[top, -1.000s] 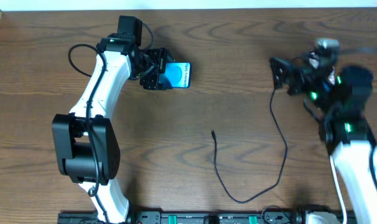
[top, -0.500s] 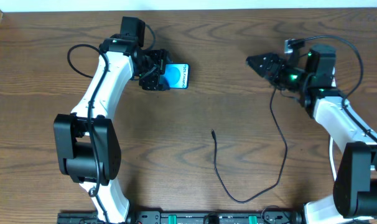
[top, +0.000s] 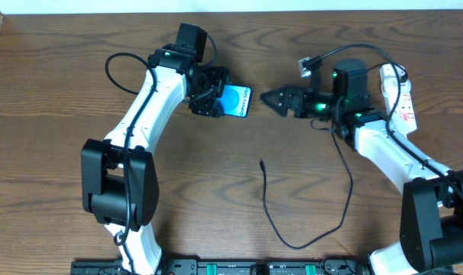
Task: Plug charger to phone and switch on socket
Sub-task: 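Move the right gripper toward the phone held by the left gripper, then grasp the phone's side edge with the right gripper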
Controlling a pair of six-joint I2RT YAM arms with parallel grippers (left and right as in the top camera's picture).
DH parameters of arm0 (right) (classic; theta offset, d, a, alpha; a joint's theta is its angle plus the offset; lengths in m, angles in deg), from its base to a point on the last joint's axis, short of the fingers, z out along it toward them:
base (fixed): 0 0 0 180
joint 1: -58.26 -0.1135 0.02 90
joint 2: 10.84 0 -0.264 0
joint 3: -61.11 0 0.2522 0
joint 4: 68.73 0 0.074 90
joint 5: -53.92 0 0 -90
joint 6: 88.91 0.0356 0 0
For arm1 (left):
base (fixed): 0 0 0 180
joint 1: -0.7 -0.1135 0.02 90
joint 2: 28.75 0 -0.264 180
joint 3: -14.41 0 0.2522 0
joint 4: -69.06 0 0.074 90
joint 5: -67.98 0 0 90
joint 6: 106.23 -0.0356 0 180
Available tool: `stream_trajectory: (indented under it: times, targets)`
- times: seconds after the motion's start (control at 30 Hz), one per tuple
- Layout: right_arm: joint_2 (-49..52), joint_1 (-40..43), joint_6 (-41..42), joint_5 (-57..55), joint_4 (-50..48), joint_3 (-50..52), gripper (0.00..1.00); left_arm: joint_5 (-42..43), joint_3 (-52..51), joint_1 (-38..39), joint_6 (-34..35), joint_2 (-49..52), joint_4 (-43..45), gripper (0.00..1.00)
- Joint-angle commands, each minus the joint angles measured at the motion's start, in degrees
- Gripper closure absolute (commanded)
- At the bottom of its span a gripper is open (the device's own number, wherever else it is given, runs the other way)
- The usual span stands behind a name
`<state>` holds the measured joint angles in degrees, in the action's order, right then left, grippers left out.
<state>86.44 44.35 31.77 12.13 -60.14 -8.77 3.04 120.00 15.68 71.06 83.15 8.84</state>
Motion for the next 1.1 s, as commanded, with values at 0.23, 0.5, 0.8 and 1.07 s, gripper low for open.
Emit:
stream_trajectory:
  times: [0.23, 0.5, 0.8, 1.07]
  targets:
    - [0.3, -3.9, -7.0, -0.9, 3.2, -1.0, 0.06, -0.7, 0.8, 4.1, 0.9, -1.1, -0.1, 0.92]
    - [0.3, -4.2, -7.1, -1.8, 3.9, -1.0, 0.14, 0.4, 0.8, 6.8, 1.0, -1.1, 0.0, 0.92]
    - [0.2, -4.2, -2.0, -2.5, 3.9, -1.0, 0.21, 3.5, 0.8, 7.6, 2.7, -1.1, 2.1, 0.92]
    - [0.3, -4.2, 3.2, -3.3, 3.9, -1.0, 0.24, 3.5, 0.8, 7.6, 3.5, -1.1, 2.1, 0.93]
